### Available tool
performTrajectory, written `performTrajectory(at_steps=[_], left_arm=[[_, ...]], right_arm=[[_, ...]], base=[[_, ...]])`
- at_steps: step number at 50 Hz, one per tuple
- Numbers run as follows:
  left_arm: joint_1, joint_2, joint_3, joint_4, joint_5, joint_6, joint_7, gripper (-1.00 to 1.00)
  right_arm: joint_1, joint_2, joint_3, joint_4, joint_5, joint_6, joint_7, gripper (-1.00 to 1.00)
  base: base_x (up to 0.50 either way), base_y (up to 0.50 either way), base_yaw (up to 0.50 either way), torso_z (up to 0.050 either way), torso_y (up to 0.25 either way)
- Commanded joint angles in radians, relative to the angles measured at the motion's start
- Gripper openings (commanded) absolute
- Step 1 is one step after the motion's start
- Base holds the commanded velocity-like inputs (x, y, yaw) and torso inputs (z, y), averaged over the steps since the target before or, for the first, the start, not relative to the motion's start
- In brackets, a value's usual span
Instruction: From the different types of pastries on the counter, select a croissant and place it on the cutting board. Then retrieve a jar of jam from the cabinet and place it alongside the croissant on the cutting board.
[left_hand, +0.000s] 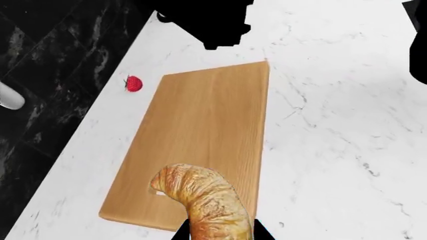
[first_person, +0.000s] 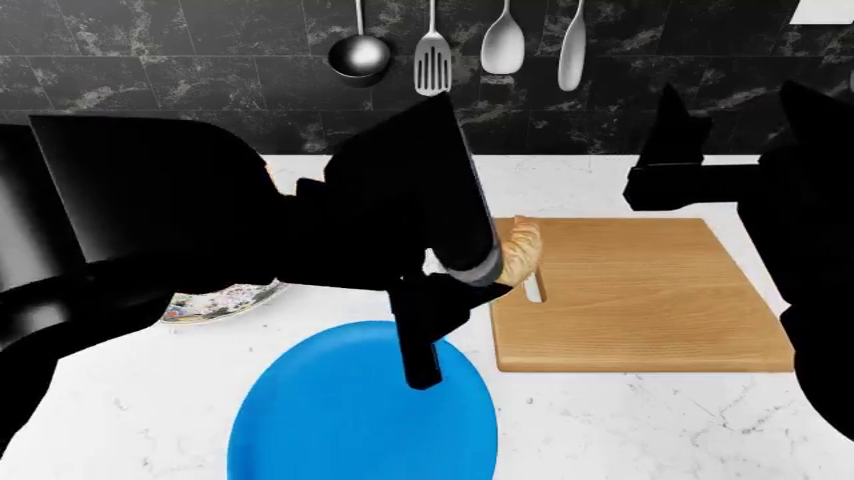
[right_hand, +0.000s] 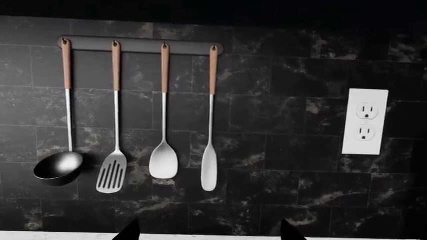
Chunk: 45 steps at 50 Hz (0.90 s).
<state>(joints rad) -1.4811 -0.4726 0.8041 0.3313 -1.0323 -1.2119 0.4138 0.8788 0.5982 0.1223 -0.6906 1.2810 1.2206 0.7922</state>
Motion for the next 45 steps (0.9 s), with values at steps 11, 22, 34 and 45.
performTrajectory(at_steps=[11,22,34,45], left_arm=[[-0.056,0.208,0.165,-0.368,0.196,0.171,0.150,-1.00],[-0.018,0.306,0.212,-0.545,0.250,0.269,0.199,-1.00],[0.019,0.358,0.234,-0.598,0.265,0.309,0.194,-1.00],[0.027,0.404,0.286,-0.705,0.312,0.335,0.194,-1.00]], right_arm=[[0.042,-0.004,-0.028,0.014,-0.014,-0.013,0.006,1.00],[0.058,-0.002,-0.026,0.013,-0.017,-0.027,0.011,1.00],[0.037,-0.002,-0.032,0.014,-0.040,-0.052,-0.006,1.00],[0.026,-0.006,-0.046,0.016,-0.053,-0.066,-0.017,1.00]], base=[[0.00,0.00,0.00,0.000,0.000],[0.00,0.00,0.00,0.000,0.000],[0.00,0.00,0.00,0.000,0.000],[0.00,0.00,0.00,0.000,0.000]])
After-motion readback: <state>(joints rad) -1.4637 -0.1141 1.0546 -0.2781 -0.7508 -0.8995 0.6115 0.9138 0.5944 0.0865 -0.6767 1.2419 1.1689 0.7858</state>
